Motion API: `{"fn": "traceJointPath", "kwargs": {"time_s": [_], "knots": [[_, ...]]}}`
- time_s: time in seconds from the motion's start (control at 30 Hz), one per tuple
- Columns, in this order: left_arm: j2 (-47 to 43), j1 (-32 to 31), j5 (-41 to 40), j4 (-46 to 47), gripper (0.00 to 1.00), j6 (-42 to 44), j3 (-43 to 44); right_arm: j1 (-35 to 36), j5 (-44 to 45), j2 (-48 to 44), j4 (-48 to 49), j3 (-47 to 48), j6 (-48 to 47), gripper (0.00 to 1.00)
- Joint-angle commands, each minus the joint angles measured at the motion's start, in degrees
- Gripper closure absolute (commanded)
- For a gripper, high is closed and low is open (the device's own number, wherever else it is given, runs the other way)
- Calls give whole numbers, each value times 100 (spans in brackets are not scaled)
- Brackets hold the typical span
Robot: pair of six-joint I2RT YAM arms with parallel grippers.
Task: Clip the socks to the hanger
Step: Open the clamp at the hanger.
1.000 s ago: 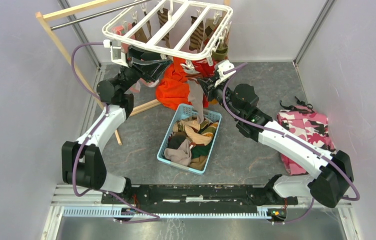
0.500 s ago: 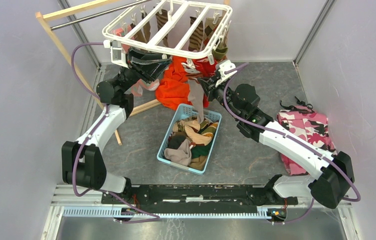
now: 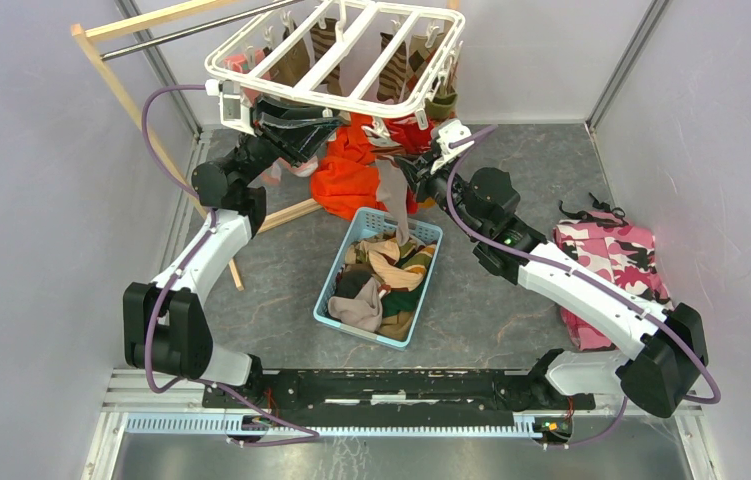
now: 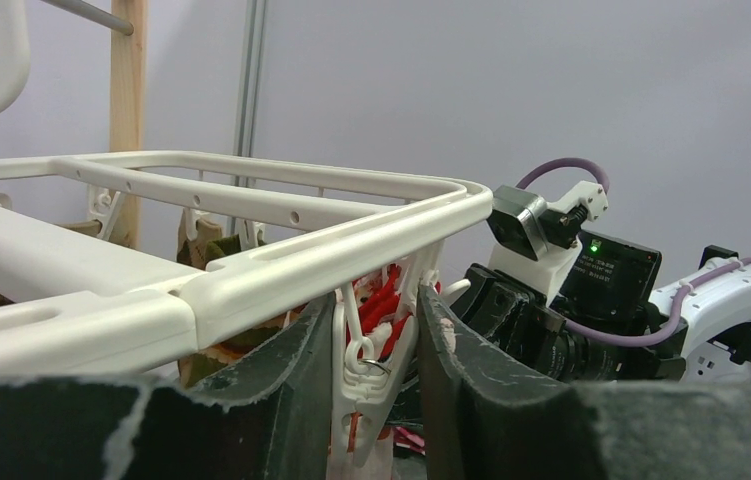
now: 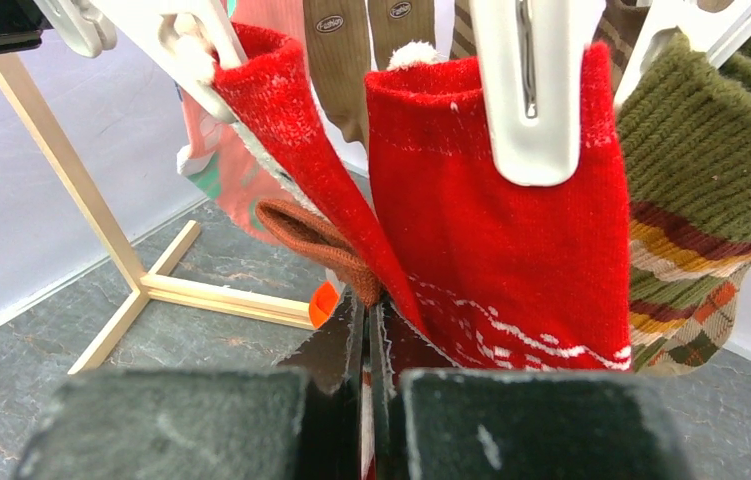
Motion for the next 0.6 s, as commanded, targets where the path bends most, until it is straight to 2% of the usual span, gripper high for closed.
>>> {"fn": "traceJointPath", "kwargs": {"time_s": [0.0, 0.1, 0.2, 0.4, 0.57], "knots": [[-4, 22, 97, 215, 93, -241, 238, -29, -145, -180, 210, -20, 53, 100], [-16, 22, 85, 133, 71, -236, 239, -30, -158, -180, 212, -20, 49, 100], [-42, 22, 90, 84, 57, -183, 213, -26, -155, -178, 210, -20, 51, 100], [-73, 22, 139, 1, 49, -138, 221, -30, -145, -165, 201, -7, 56, 100], [-82, 22, 144, -15, 49, -129, 221, -37, -144, -160, 194, -2, 62, 100]]}}
